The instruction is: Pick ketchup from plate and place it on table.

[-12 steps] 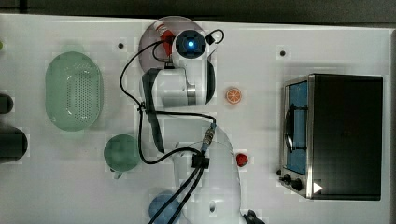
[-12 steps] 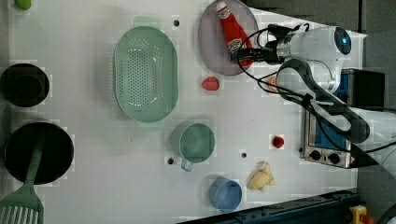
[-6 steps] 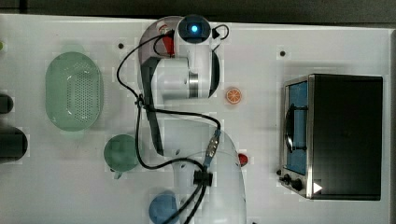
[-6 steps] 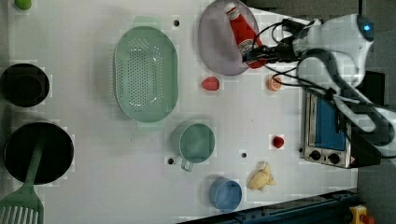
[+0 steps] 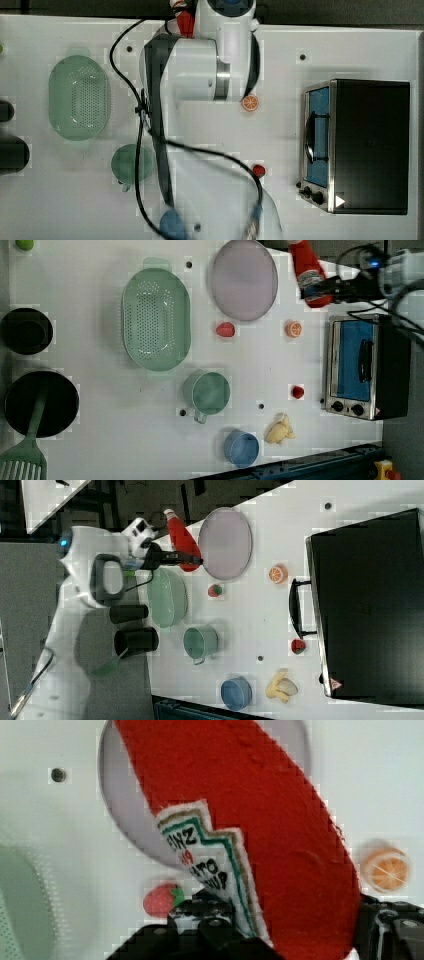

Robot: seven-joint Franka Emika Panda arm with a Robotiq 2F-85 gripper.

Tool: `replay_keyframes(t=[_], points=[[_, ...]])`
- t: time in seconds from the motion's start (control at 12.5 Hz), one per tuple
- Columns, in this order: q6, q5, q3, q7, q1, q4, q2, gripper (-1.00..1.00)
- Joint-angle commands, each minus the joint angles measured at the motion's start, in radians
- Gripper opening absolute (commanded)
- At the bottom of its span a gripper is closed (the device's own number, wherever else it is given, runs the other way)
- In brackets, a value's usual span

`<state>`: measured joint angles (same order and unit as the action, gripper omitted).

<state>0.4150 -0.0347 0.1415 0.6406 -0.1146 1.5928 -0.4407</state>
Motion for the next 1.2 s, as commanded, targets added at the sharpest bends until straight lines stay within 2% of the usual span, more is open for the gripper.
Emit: replay_keyframes(t=[0.08,0.4,0.64,0.96,1.2], points=[[-0.082,-0.001,-0.01,-0.073,-0.054,0.047,0.124,0.27],[-0.067,-0.001,-0.029,-0.165,-0.058,0.268,0.282,0.27],[0.051,-0.001,-0.036,-0.193,-0.058,0.451,0.358,0.27],[0.271,-0.001,-0.038,-0.193,-0.058,0.651,0.362,0.27],[0.401,-0.001,-0.039,-0.193,-0.058,0.734,0.314,0.27]])
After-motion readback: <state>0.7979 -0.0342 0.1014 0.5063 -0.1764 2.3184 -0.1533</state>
